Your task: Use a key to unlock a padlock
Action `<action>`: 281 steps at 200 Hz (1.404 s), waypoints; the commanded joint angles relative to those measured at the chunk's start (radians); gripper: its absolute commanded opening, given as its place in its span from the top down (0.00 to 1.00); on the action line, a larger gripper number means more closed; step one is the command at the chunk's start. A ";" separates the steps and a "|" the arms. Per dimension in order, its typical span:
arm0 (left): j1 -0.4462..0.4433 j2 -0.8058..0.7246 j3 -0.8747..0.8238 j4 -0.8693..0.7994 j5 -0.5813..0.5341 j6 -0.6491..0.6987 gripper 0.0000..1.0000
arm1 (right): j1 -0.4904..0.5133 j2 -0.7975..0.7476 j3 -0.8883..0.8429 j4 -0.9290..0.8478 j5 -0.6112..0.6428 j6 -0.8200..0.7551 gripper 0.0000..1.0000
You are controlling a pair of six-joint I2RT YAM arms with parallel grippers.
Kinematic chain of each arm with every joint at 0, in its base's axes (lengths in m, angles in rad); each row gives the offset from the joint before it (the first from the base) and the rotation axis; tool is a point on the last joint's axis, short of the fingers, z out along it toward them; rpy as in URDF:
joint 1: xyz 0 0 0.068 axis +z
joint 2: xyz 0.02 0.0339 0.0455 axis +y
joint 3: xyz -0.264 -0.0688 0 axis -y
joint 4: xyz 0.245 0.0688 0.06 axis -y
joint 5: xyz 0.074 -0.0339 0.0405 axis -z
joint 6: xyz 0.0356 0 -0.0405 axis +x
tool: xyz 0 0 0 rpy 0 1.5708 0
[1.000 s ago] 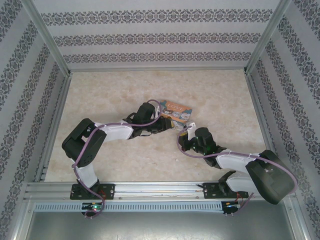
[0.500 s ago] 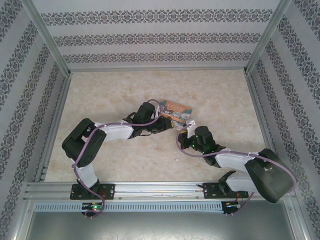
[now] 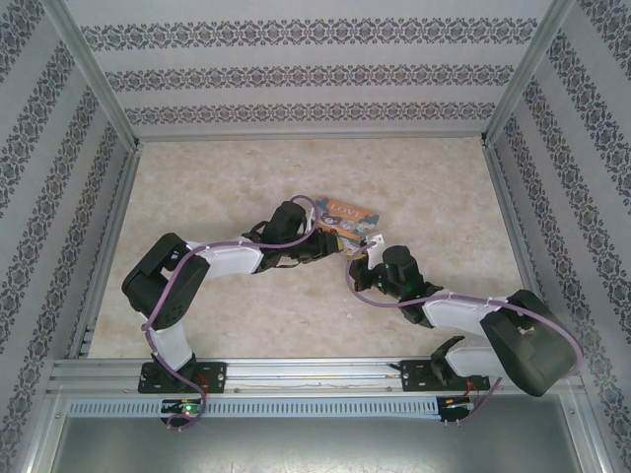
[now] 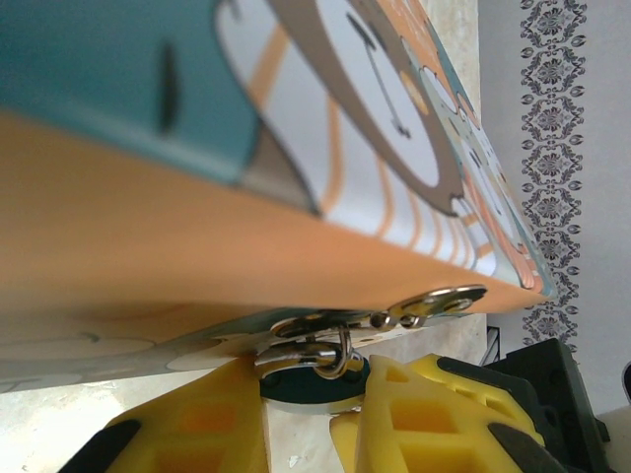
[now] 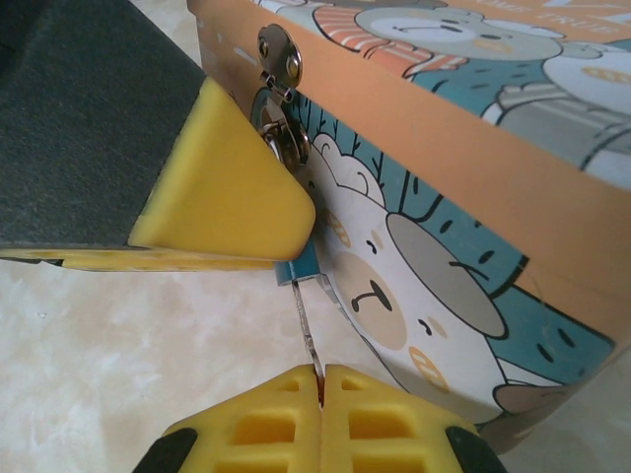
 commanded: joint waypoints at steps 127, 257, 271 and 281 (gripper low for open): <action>-0.013 -0.017 0.054 -0.017 0.017 0.029 0.80 | 0.008 0.043 0.046 0.112 0.036 -0.084 1.00; -0.013 -0.023 0.050 -0.033 0.019 0.025 0.80 | -0.027 0.110 0.129 0.206 -0.057 -0.134 1.00; -0.013 -0.023 0.049 -0.033 0.019 0.026 0.80 | -0.038 0.114 0.135 0.218 -0.072 -0.122 1.00; -0.013 -0.023 0.049 -0.034 0.019 0.027 0.80 | -0.047 0.118 0.140 0.227 -0.090 -0.110 1.00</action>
